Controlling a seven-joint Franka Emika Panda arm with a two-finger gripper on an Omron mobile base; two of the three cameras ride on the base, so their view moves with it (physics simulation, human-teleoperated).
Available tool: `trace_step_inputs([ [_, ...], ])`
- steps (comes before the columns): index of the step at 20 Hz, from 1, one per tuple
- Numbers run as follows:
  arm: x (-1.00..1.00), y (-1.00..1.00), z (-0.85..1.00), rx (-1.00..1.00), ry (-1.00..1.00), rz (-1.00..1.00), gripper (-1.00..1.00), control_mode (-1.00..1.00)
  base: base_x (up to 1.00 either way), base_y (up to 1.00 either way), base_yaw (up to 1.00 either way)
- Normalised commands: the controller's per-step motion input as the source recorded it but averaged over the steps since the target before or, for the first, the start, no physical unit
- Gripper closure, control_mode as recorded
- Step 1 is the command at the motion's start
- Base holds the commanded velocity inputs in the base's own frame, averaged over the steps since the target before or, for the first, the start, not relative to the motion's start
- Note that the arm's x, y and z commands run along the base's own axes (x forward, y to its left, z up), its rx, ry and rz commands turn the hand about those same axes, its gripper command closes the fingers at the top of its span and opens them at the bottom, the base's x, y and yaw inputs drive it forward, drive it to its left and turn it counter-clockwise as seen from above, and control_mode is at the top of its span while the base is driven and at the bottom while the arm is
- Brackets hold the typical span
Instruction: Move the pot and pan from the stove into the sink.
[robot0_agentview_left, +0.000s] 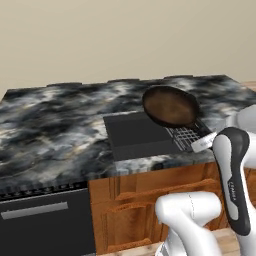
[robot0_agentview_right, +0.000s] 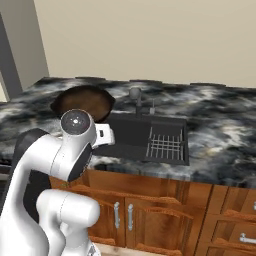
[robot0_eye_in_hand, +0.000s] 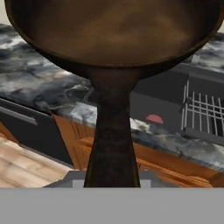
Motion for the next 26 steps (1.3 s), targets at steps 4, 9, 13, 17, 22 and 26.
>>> trace_step_inputs([
  [4, 0.43, -0.04, -0.09, 0.00, 0.18, 0.06, 1.00, -1.00, 0.00, 0.00, 0.00],
  [9, 0.29, 0.00, -0.15, 0.00, 0.21, 0.08, 1.00, -1.00, 0.00, 0.00, 0.00],
  [13, 0.34, -0.01, -0.15, 0.00, 0.18, 0.08, 1.00, -1.00, 0.00, 0.00, 0.00],
  [17, 0.44, -0.02, -0.12, 0.01, 0.19, 0.05, 1.00, -1.00, 0.00, 0.00, 0.00],
  [22, 0.65, -0.04, -0.14, 0.04, 0.18, 0.04, 1.00, -1.00, 0.00, 0.00, 0.00],
  [26, 0.74, -0.04, -0.22, 0.05, 0.13, 0.03, 1.00, -1.00, 0.00, 0.00, 0.00],
])
